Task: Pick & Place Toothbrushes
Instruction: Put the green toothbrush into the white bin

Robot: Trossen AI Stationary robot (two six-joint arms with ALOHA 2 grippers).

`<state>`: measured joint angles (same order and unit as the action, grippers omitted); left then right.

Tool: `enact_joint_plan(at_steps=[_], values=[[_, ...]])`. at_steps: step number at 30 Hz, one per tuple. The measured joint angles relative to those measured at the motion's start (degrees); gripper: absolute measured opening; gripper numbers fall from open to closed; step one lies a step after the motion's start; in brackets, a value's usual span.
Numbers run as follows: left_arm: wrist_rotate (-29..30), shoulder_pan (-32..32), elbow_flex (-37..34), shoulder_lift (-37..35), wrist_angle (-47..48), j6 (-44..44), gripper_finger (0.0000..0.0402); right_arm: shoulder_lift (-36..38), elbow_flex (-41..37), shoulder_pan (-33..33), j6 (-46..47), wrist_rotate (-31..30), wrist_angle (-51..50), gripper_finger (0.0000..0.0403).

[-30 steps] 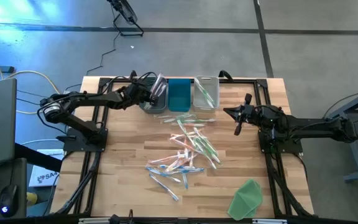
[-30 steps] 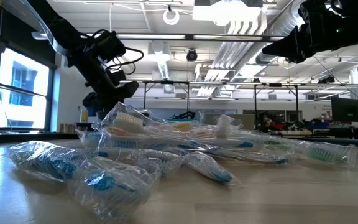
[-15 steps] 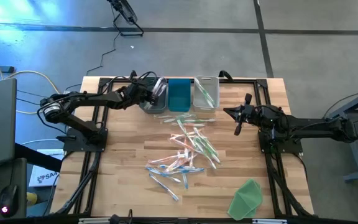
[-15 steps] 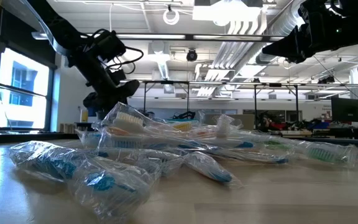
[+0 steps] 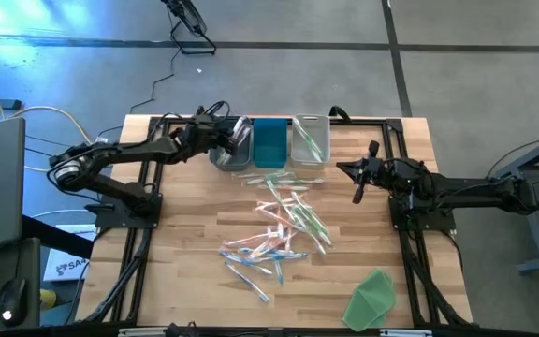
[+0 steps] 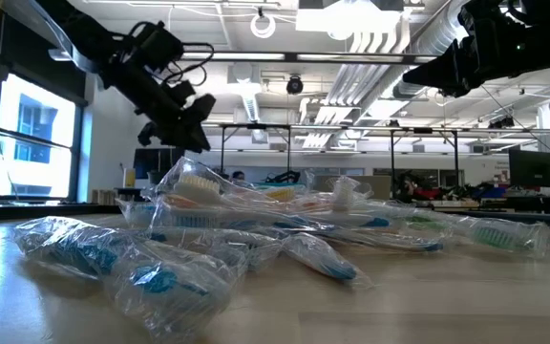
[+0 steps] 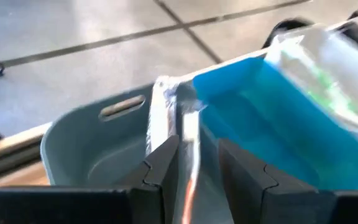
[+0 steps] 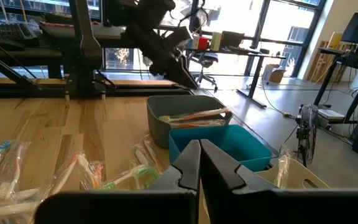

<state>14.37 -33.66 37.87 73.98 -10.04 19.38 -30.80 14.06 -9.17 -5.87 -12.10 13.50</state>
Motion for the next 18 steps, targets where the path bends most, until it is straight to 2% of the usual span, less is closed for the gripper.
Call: enact_joint_plan(at_steps=[4,8,12,18], values=[[0.1,1.5,0.0,-3.0,1.6,-2.1,0.0108,0.0,0.0,0.0,0.0,0.0,0.0,0.0002],[3.0,4.5,0.0,-4.9,2.1,-3.8,0.0096,0.0,0.0,0.0,0.2,0.0,0.0,0.0002],[6.6,7.8,0.0,-6.1,3.4,-5.7,0.0063,0.0,0.0,0.0,0.2,0.0,0.0,0.0002],[7.1,10.9,0.0,-8.2,5.9,-7.4,0.0009,0.0,0.0,0.0,0.2,0.0,0.0,0.0002]])
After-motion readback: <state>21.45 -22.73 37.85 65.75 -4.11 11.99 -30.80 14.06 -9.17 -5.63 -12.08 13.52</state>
